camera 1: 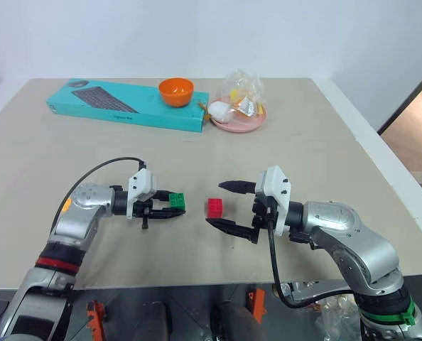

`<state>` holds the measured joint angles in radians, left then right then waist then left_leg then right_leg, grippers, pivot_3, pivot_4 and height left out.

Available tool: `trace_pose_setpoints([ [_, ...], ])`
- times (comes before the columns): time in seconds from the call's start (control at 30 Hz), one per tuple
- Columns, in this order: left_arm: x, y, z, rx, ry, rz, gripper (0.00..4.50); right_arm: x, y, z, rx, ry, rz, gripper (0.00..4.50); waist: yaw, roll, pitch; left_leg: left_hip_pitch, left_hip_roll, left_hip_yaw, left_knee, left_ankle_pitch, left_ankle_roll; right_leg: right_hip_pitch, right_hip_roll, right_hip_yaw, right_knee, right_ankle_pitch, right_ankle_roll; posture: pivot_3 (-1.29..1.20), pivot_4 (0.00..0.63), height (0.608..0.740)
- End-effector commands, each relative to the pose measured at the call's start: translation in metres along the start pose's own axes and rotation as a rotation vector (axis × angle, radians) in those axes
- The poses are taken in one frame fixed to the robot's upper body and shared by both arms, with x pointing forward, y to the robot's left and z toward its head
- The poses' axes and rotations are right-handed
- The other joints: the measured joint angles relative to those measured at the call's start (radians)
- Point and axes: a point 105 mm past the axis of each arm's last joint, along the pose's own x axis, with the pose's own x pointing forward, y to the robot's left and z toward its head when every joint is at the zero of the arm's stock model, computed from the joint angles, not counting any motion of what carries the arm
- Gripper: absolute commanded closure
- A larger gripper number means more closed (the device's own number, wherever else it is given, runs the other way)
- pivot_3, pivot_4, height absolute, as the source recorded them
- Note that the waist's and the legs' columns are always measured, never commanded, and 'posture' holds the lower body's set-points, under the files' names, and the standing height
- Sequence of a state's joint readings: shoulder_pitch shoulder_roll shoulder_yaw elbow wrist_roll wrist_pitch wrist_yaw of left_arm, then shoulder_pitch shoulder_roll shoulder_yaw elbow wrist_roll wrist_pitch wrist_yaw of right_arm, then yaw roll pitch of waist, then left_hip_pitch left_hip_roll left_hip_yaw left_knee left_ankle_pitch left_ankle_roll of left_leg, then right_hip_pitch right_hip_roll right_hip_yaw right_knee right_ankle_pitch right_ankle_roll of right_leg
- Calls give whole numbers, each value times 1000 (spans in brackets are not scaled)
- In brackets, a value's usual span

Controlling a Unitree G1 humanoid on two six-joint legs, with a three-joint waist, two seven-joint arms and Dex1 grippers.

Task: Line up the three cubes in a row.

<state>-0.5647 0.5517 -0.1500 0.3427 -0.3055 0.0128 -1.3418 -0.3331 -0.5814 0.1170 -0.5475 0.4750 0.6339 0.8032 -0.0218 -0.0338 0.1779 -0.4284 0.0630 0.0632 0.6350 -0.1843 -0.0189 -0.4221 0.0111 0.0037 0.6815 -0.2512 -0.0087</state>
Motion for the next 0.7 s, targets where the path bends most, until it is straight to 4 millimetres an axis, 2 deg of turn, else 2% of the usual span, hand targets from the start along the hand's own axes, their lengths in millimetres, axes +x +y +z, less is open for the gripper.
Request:
trace_pose_setpoints([
  [0.03,3,4,4,40,-6,-34,3154,-2,-1,9,-53,-21,-13,0,0,0,0,-1,0,0,0,0,0,-1,0,0,0,0,0,0,150,740],
  [0.27,9,-3,-4,38,16,-110,3154,-3,0,8,-61,-16,-30,0,0,0,0,-2,0,0,0,0,0,-2,0,-1,0,0,0,0,150,740],
  [0.7,21,1,-8,58,37,-141,3154,-7,0,6,-61,-4,-50,0,0,0,0,-3,0,0,2,0,0,-1,1,-1,0,0,0,0,150,740],
])
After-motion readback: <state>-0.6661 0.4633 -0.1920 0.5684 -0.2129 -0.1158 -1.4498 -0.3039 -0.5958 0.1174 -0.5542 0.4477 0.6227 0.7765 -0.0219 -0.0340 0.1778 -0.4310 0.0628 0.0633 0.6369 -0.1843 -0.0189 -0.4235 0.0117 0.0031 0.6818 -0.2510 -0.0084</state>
